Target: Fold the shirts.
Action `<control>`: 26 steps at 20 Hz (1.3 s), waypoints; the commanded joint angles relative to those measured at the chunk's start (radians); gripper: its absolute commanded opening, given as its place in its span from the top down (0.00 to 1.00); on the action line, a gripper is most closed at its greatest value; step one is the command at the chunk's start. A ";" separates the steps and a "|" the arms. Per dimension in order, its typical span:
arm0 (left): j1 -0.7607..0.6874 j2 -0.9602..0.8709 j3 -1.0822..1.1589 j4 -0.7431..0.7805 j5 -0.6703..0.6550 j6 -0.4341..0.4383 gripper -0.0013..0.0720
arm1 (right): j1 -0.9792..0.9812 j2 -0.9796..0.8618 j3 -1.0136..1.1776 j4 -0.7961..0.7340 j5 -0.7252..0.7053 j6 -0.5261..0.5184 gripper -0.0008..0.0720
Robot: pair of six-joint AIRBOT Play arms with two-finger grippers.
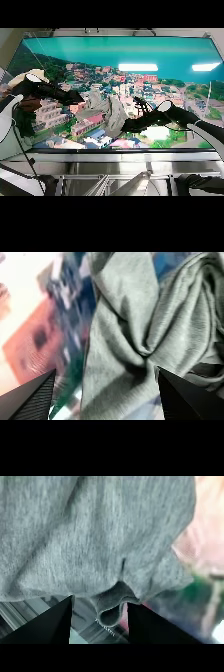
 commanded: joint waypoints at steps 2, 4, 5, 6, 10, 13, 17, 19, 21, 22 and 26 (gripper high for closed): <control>-0.062 -0.089 0.040 0.012 -0.056 0.029 0.22 | 0.003 -0.025 0.000 0.033 -0.026 -0.020 0.49; -0.092 -0.114 0.105 0.059 -0.129 0.024 0.22 | 0.003 -0.031 0.000 0.033 -0.025 -0.020 0.49; -0.110 -0.124 0.134 0.089 -0.160 0.009 0.22 | 0.003 -0.031 0.000 0.040 -0.026 -0.021 0.49; -0.125 -0.133 0.154 0.121 -0.177 -0.008 0.22 | 0.003 -0.031 0.000 0.051 -0.027 -0.021 0.49; -0.185 -0.160 0.169 0.179 -0.199 -0.020 0.63 | 0.003 -0.031 0.000 0.070 -0.029 -0.027 0.50; -0.207 -0.165 0.169 0.175 -0.244 0.029 0.96 | 0.003 -0.031 0.001 0.087 -0.029 -0.063 0.96; -0.184 -0.110 0.169 0.151 -0.257 0.039 0.96 | -0.027 0.010 0.016 0.112 -0.011 -0.127 0.97; -0.137 -0.051 0.169 0.100 -0.232 0.049 0.96 | -0.083 0.068 0.018 0.094 -0.010 -0.128 0.97; -0.076 0.001 0.157 0.047 -0.222 0.048 0.96 | -0.151 0.128 0.018 0.052 -0.010 -0.108 0.97; -0.039 0.024 0.137 -0.008 -0.225 0.049 0.96 | -0.182 0.154 0.018 0.047 -0.009 -0.105 0.97; 0.091 0.159 0.035 -0.303 -0.241 0.108 0.96 | -0.330 0.327 0.019 0.063 0.033 -0.122 0.97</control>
